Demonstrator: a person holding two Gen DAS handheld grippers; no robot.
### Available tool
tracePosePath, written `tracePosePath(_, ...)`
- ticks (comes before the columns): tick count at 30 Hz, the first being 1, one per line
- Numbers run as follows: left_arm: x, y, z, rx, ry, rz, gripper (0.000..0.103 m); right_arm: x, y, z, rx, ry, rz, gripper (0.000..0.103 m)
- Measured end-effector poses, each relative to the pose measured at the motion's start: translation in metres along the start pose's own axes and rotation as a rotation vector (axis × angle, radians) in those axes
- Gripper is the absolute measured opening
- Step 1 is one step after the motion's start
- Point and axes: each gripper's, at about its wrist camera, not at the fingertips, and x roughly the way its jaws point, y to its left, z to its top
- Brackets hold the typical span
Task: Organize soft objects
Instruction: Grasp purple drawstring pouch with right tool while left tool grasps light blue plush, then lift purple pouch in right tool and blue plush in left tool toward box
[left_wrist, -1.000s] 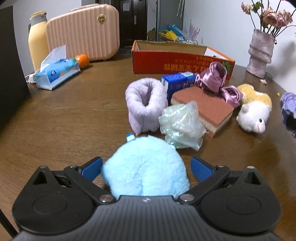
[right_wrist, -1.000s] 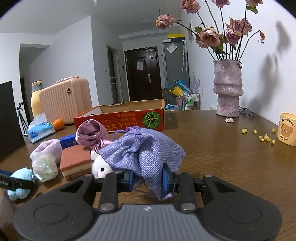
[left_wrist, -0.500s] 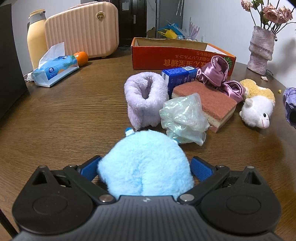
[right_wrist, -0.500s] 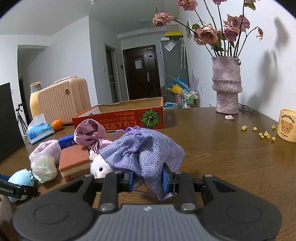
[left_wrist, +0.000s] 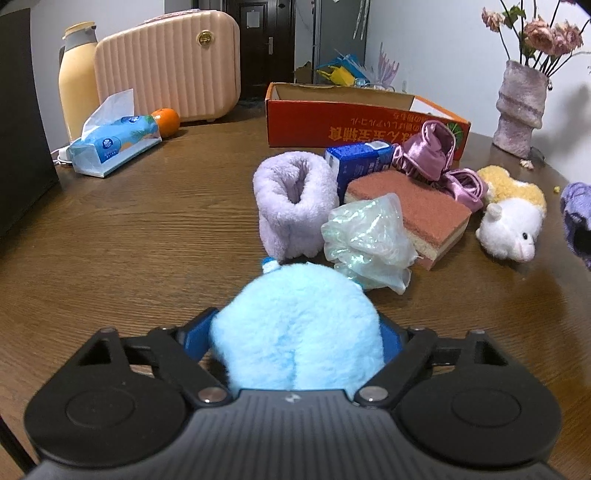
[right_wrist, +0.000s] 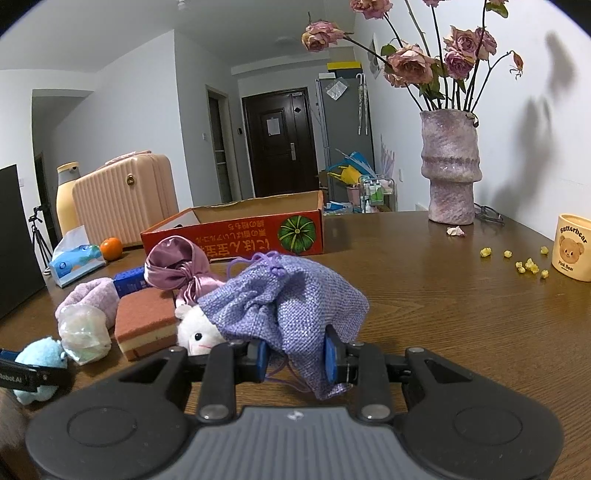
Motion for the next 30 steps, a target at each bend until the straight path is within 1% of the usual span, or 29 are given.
tracePosePath(6, -0.007, 0.006, -0.002, -0.028, -0.018, -0.044, 0.082, 0.000, 0.000, 0.000, -0.002, 0.000, -0.001, 0.028)
tracePosePath(10, -0.010, 0.011, -0.002, -0.046, -0.021, -0.060, 0.082, 0.000, 0.001, 0.000, -0.008, -0.003, -0.006, 0.028)
tracePosePath(18, -0.024, 0.019, 0.003, -0.046, -0.082, -0.047, 0.082, -0.002, 0.004, 0.001, -0.033, -0.014, -0.011, 0.028)
tracePosePath(30, -0.046, 0.035, 0.030, -0.046, -0.193, -0.015, 0.082, 0.004, 0.010, 0.014, -0.063, -0.029, 0.006, 0.028)
